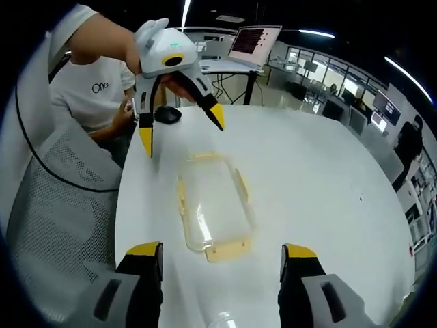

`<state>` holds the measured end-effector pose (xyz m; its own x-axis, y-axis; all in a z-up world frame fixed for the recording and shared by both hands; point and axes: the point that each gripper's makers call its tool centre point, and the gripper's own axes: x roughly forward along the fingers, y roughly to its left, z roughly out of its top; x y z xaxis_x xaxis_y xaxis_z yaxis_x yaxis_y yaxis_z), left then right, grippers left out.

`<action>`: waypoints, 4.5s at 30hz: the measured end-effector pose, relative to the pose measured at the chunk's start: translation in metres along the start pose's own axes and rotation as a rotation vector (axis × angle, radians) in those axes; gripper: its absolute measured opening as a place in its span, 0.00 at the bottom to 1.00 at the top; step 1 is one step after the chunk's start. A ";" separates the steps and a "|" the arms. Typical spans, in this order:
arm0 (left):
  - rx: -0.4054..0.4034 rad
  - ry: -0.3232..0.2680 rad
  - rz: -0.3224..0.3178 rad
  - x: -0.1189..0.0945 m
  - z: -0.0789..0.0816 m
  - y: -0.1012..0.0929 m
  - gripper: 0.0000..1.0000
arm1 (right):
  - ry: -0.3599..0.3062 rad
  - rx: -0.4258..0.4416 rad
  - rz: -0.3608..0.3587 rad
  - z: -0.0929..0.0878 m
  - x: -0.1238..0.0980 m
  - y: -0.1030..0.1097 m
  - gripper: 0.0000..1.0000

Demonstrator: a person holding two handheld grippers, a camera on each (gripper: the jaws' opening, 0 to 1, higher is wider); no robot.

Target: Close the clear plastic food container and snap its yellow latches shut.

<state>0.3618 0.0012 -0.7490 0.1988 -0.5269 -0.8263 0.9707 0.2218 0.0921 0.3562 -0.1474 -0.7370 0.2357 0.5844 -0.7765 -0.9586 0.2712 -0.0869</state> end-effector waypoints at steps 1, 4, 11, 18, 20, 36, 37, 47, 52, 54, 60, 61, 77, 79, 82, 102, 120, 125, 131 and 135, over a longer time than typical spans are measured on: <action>-0.001 0.001 -0.002 0.001 -0.001 0.001 0.78 | 0.002 0.000 0.002 0.000 0.001 0.000 0.69; 0.005 -0.003 -0.018 0.002 -0.001 0.001 0.78 | 0.007 -0.003 0.006 -0.002 0.005 0.000 0.68; 0.019 0.019 -0.035 0.010 -0.009 0.005 0.78 | 0.030 -0.014 0.013 -0.008 0.011 -0.001 0.67; 0.044 0.041 -0.066 0.015 -0.016 0.006 0.76 | 0.037 -0.013 0.019 -0.011 0.016 -0.003 0.65; 0.042 0.043 -0.071 0.017 -0.018 0.006 0.76 | 0.039 -0.014 0.021 -0.012 0.017 -0.002 0.65; 0.050 0.068 -0.080 0.026 -0.029 0.016 0.72 | 0.058 -0.058 0.040 -0.018 0.029 -0.008 0.61; 0.050 0.067 -0.083 0.026 -0.029 0.016 0.72 | 0.060 -0.060 0.044 -0.019 0.030 -0.008 0.60; 0.071 0.085 -0.106 0.031 -0.033 0.016 0.69 | 0.079 -0.098 0.065 -0.022 0.037 -0.008 0.57; 0.074 0.097 -0.111 0.032 -0.037 0.018 0.68 | 0.100 -0.119 0.067 -0.026 0.039 -0.009 0.54; 0.078 0.099 -0.111 0.033 -0.039 0.020 0.67 | 0.104 -0.120 0.067 -0.027 0.040 -0.010 0.54; 0.093 0.097 -0.124 0.036 -0.038 0.021 0.65 | 0.105 -0.133 0.082 -0.027 0.043 -0.009 0.53; 0.093 0.098 -0.126 0.036 -0.038 0.023 0.64 | 0.104 -0.132 0.081 -0.026 0.043 -0.010 0.53; 0.129 0.111 -0.159 0.041 -0.041 0.023 0.54 | 0.118 -0.149 0.083 -0.029 0.050 -0.013 0.51; 0.130 0.108 -0.161 0.041 -0.041 0.023 0.52 | 0.120 -0.152 0.084 -0.029 0.051 -0.012 0.50; 0.134 0.107 -0.170 0.041 -0.041 0.022 0.51 | 0.123 -0.154 0.087 -0.029 0.053 -0.012 0.50; 0.148 0.096 -0.189 0.040 -0.040 0.019 0.45 | 0.141 -0.166 0.123 -0.034 0.060 -0.013 0.48; 0.157 0.095 -0.191 0.040 -0.041 0.020 0.39 | 0.147 -0.152 0.200 -0.037 0.061 -0.006 0.40; 0.163 0.097 -0.191 0.040 -0.041 0.019 0.39 | 0.155 -0.156 0.200 -0.037 0.061 -0.007 0.37; 0.163 0.106 -0.187 0.040 -0.041 0.017 0.39 | 0.167 -0.158 0.198 -0.037 0.061 -0.006 0.38; 0.159 0.108 -0.186 0.040 -0.041 0.018 0.39 | 0.181 -0.160 0.193 -0.037 0.061 -0.005 0.37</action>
<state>0.3816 0.0180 -0.8037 0.0078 -0.4539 -0.8910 0.9999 -0.0073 0.0125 0.3697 -0.1414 -0.8071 0.0284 0.4634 -0.8857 -0.9993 0.0361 -0.0132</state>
